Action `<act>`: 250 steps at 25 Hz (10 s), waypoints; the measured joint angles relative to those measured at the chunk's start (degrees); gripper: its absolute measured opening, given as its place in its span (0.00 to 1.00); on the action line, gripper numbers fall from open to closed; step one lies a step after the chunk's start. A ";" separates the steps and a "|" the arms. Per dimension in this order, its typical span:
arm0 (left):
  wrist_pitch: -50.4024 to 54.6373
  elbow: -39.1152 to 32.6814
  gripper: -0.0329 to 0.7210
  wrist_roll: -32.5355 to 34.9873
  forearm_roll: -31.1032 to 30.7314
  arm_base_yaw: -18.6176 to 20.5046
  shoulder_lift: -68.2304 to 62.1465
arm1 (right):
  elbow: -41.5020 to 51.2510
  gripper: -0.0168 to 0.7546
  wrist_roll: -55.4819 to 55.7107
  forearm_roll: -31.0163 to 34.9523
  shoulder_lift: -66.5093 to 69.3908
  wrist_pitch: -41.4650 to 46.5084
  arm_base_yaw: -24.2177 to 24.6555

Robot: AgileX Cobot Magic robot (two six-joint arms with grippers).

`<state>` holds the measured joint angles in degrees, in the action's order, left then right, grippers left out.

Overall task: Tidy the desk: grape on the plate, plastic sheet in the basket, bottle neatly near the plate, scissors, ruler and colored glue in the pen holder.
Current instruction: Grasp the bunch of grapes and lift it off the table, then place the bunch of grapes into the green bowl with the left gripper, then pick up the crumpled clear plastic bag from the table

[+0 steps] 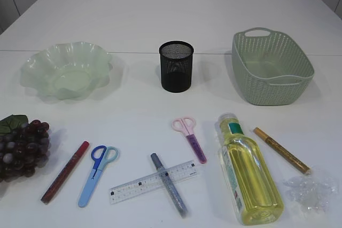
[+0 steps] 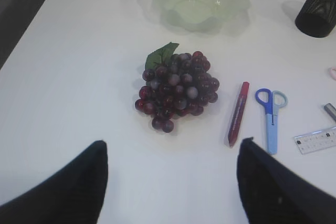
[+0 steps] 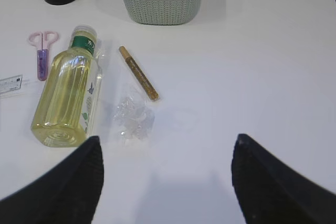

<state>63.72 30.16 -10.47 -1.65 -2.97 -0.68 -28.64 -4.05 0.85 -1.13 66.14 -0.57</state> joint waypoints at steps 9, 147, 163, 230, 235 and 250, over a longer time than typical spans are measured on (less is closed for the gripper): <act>0.00 0.00 0.76 0.00 0.00 0.00 0.00 | 0.00 0.79 0.00 0.00 0.00 0.00 0.00; -17.09 33.20 0.19 10.47 4.29 -4.74 -106.77 | -12.01 0.66 5.49 1.07 49.59 -16.79 -0.02; -15.02 34.19 0.19 10.47 4.67 -4.74 -81.61 | -12.01 0.66 5.45 1.07 49.59 -16.79 -0.02; -2.68 65.35 0.65 10.89 1.65 -4.74 -108.03 | -14.75 0.66 4.95 5.62 57.17 -8.64 -0.02; -3.17 52.68 0.65 10.89 3.04 -4.74 -100.09 | -15.81 0.66 4.41 6.08 57.64 -7.23 -1.92; -1.31 35.16 0.65 11.11 4.24 -4.74 -79.67 | -16.30 0.66 -8.75 4.72 76.69 -10.32 -7.45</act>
<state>62.40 65.32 0.63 2.60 -7.71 -80.35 -44.94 -12.80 5.57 75.56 55.83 -8.01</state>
